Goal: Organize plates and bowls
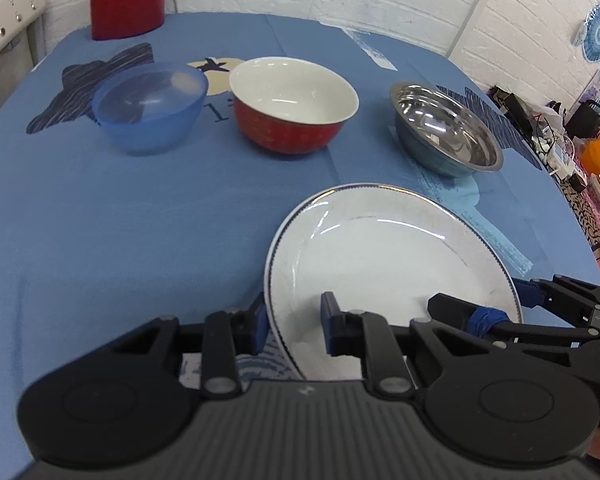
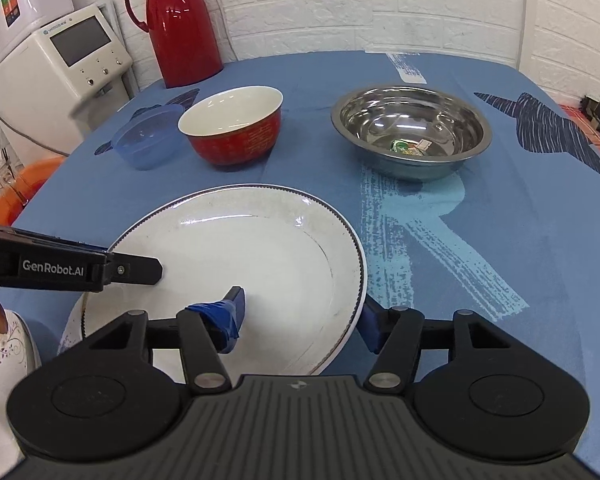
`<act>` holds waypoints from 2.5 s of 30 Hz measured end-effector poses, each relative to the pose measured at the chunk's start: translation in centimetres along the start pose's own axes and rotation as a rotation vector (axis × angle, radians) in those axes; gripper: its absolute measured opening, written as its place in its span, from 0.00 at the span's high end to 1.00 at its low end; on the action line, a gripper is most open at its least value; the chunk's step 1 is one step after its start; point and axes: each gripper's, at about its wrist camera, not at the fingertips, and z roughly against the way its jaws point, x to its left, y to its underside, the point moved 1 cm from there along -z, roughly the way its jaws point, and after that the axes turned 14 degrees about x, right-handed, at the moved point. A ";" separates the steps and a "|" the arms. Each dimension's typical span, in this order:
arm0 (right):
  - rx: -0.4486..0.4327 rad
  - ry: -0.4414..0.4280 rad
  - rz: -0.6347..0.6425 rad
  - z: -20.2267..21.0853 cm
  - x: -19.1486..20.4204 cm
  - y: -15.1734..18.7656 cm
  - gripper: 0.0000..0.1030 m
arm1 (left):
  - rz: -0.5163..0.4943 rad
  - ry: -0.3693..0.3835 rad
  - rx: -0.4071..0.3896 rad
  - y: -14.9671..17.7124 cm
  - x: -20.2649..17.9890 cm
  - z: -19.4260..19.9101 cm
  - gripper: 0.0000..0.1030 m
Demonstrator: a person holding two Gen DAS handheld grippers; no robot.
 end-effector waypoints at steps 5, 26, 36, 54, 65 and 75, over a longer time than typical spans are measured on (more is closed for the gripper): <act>-0.014 -0.018 -0.024 0.7 0.0 1.0 0.56 | -0.016 -0.005 -0.017 1.0 -0.4 1.4 0.84; 0.096 0.017 0.066 -0.5 0.1 1.3 0.49 | -0.011 0.063 0.031 2.7 0.6 0.2 0.84; 0.043 0.040 0.078 1.0 0.5 1.8 0.54 | -0.043 0.100 -0.004 2.9 0.7 1.0 0.84; -0.067 -0.132 0.244 5.7 12.4 4.7 0.52 | 0.072 -0.042 -0.129 12.9 7.7 11.7 0.84; -0.033 -0.096 0.342 3.9 17.0 8.1 0.51 | 0.151 -0.041 -0.127 19.6 11.9 11.7 0.83; -0.027 -0.128 0.300 3.7 16.3 9.2 0.52 | 0.099 -0.004 -0.154 20.7 11.2 12.8 0.44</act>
